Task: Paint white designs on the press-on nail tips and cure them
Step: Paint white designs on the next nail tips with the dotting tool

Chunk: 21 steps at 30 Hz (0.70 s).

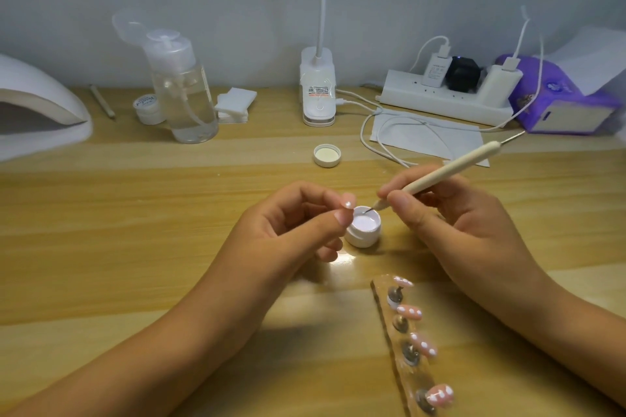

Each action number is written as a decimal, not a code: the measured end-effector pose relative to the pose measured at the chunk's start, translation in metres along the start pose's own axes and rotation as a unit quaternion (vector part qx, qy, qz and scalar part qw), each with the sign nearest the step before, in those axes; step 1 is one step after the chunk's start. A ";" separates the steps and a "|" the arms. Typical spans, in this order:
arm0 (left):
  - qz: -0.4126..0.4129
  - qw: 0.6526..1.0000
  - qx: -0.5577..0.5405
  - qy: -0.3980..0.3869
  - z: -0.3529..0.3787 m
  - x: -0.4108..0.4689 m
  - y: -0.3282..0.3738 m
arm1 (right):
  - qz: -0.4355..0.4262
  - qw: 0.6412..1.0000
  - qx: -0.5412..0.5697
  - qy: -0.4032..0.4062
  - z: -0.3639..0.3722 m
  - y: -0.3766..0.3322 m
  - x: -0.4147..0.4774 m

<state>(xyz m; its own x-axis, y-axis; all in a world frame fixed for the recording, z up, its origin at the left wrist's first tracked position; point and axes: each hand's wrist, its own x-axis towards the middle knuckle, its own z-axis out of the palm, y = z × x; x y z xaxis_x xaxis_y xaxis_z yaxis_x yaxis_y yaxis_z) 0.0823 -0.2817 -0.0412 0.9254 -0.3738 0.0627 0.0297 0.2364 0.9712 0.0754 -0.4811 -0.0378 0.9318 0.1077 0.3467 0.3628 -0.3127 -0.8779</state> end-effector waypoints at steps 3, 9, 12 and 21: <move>-0.002 1.000 0.009 0.001 -0.001 0.000 0.000 | -0.033 0.998 -0.057 -0.022 0.003 0.001 0.000; -0.010 1.000 0.005 0.001 0.000 0.000 -0.001 | -0.050 0.991 -0.119 -0.043 0.002 0.005 0.000; -0.015 1.000 0.007 -0.003 0.001 -0.001 0.000 | -0.043 0.992 -0.113 -0.042 0.002 0.004 0.000; -0.004 0.999 0.038 -0.026 0.005 -0.003 0.001 | -0.007 0.993 0.105 0.059 -0.006 -0.002 0.002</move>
<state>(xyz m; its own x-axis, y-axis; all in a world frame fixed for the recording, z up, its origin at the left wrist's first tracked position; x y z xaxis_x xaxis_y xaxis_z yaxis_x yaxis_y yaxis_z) 0.0774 -0.2850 -0.0396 0.9045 -0.4217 0.0638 0.0070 0.1641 0.9864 0.0765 -0.4857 -0.0332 0.9227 -0.0047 0.3855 0.3829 -0.1066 -0.9176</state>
